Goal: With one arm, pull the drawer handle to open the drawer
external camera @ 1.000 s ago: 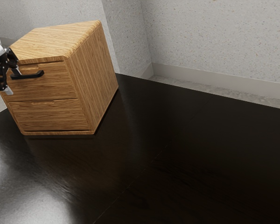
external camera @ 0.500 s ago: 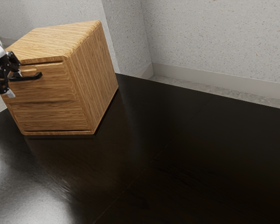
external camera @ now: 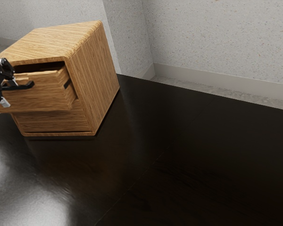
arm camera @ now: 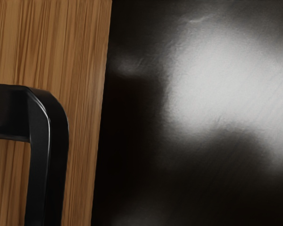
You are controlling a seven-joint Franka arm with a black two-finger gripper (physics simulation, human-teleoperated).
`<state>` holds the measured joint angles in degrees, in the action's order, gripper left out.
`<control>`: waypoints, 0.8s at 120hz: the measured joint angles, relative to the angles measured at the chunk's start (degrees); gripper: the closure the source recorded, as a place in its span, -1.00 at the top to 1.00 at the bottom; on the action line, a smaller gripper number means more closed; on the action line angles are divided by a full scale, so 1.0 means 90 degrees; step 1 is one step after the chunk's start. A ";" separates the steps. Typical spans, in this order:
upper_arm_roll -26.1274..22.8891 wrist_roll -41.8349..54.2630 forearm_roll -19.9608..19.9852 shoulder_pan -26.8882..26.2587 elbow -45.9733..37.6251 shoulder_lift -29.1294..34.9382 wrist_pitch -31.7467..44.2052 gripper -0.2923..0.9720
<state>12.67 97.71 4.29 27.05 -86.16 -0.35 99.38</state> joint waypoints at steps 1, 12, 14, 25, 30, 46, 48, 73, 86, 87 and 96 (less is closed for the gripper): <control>-0.0010 -0.0003 -0.0002 0.0010 -0.0029 0.0021 0.0007 0.38; -0.0041 -0.0040 -0.0017 0.0040 -0.0272 0.0236 0.0066 0.37; -0.0046 -0.0048 -0.0031 0.0043 -0.0319 0.0279 0.0075 0.36; -0.0154 -0.0098 -0.0107 0.0105 -0.0529 0.0466 0.0115 0.36; -0.0182 -0.0122 -0.0140 0.0078 -0.0612 0.0544 0.0128 0.36; -0.0280 -0.0194 -0.0215 -0.0002 -0.0831 0.0750 0.0157 0.37; -0.0297 -0.0202 -0.0221 0.0005 -0.0856 0.0773 0.0160 0.36; -0.0344 -0.0302 -0.0261 0.0005 -0.1302 0.1229 0.0184 0.31; -0.0344 -0.0344 -0.0266 0.0007 -0.1635 0.1513 0.0243 0.37; -0.0344 -0.0347 -0.0267 0.0007 -0.1656 0.1532 0.0246 0.37; -0.0344 -0.0376 -0.0290 0.0007 -0.1823 0.1704 0.0271 0.35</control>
<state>9.57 94.33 1.68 27.11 -102.57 14.98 101.82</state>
